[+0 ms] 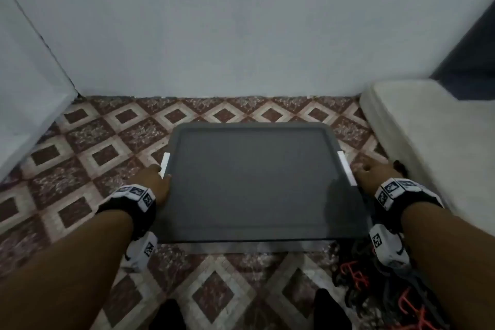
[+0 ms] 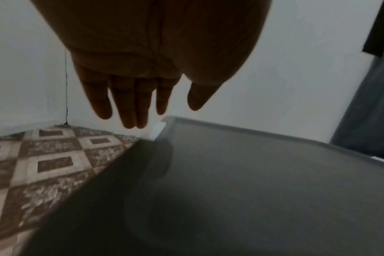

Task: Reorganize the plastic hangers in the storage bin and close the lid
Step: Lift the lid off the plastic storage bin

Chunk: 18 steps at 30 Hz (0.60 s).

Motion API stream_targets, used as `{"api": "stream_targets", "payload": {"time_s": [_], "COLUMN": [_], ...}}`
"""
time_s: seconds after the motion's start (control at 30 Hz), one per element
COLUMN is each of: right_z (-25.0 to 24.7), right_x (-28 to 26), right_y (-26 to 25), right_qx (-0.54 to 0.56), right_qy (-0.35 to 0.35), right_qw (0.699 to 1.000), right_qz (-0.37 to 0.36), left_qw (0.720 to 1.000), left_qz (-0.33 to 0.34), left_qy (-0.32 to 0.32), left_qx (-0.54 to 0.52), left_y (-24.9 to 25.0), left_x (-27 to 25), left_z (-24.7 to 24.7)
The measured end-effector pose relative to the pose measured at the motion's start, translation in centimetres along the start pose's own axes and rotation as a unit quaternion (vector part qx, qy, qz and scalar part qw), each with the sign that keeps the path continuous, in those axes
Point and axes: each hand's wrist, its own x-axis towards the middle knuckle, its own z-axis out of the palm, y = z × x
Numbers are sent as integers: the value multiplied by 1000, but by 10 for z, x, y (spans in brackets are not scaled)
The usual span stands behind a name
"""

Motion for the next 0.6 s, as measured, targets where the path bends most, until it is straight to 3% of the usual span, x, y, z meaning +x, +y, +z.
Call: {"api": "stream_targets", "payload": {"time_s": [0.1,0.17,0.23,0.33,0.6], "right_z": [30,49,61,66,71], "right_x": [24,36,46,55,48], "right_y": [6,6,6,2,10], "right_qx": [-26,-16,25,12,-89], "right_qy": [-65,-109,-114,-117,-86], "right_qw": [997,992,987,987,991], "right_qz": [33,59,106,112,58], "left_qw": [995,991,997,987,986], "left_qz": [-88,-112,-70,-45,-52], "left_qy": [-14,-4,-33,-72,-56], "left_qx": [-54,-68,15,138,148], "left_y": [0,-2,-8,-20,-26], "left_x": [25,39,56,68,46], "left_z": [37,48,44,32,42]}}
